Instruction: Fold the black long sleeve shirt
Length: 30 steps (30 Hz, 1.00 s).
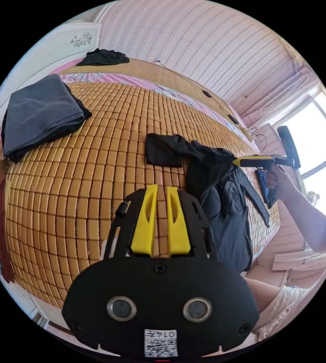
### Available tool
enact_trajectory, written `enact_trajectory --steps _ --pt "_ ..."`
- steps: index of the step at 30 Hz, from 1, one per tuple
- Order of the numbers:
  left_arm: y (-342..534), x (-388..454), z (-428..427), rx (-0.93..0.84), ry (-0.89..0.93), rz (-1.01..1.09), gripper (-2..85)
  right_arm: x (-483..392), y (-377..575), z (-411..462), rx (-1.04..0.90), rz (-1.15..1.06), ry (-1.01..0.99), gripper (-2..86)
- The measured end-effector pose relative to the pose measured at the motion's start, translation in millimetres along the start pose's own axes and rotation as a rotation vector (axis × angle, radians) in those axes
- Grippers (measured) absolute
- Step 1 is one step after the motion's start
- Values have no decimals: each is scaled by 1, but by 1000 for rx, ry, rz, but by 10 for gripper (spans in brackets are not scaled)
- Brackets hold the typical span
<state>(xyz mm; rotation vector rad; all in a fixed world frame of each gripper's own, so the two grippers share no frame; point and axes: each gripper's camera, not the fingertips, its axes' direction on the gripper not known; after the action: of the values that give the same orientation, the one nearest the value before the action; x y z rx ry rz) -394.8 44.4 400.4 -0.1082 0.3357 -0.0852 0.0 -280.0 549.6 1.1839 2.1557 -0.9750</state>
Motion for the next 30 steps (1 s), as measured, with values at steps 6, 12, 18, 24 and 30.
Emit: enact_trajectory --steps 6,12,18,24,30 --pt "-64 -9 46 -113 -151 53 77 -12 -14 10 49 -25 10 8" --pt "-54 -15 44 -170 -192 102 5 -28 -44 3 100 -76 2 6" --pt "15 -34 -57 -174 -157 104 -8 -68 -97 4 141 -221 -1 6" --pt "87 -85 -152 -309 71 -80 -10 -148 -166 50 39 -510 8 4" --pt "105 -138 -177 -317 -29 -223 -10 -222 -232 115 -123 -636 3 1"
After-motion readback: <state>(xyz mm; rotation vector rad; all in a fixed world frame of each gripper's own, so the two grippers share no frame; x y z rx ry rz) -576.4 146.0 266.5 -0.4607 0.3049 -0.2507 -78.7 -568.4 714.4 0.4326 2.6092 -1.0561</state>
